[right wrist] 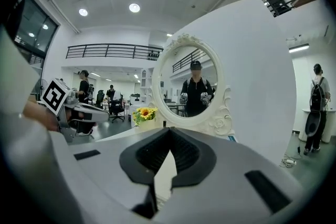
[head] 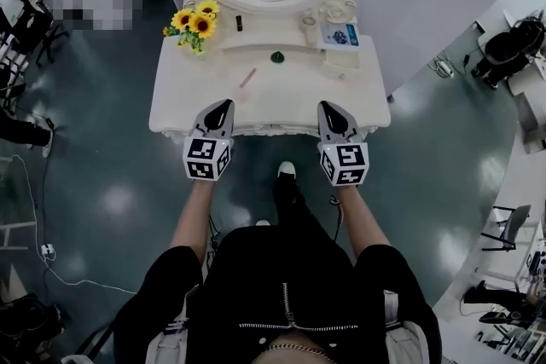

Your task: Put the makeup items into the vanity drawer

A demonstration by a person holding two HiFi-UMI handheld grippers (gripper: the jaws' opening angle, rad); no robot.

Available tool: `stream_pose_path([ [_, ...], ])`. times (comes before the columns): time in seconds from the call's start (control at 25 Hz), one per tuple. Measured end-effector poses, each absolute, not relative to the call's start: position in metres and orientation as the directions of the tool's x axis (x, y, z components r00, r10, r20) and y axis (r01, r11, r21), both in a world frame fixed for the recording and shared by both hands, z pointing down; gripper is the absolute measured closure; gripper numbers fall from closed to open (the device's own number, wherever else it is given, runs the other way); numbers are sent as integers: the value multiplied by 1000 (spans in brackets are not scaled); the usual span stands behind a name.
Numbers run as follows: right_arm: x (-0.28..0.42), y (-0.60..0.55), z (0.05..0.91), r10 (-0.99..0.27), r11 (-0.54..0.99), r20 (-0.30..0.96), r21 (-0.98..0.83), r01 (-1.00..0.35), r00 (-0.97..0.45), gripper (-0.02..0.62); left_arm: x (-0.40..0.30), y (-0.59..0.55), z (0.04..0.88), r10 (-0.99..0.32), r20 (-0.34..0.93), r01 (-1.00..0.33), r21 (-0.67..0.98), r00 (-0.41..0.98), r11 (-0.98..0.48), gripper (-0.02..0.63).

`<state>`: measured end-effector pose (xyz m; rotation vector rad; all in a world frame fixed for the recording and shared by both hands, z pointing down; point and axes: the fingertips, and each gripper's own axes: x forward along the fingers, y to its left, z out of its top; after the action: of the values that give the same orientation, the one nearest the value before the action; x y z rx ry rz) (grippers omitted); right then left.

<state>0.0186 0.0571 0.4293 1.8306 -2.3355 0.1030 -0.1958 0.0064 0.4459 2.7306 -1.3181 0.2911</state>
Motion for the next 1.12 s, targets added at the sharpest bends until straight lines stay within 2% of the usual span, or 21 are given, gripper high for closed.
stream_pose_path([
  [0.6, 82, -143, 424, -933, 328, 179, 60, -943, -313, 589, -131, -172, 432, -808, 202, -825, -1, 554, -565, 584],
  [1.12, 76, -190, 435, -924, 328, 218, 35, -944, -313, 589, -128, -224, 442, -785, 243, -811, 18, 570, -584, 584],
])
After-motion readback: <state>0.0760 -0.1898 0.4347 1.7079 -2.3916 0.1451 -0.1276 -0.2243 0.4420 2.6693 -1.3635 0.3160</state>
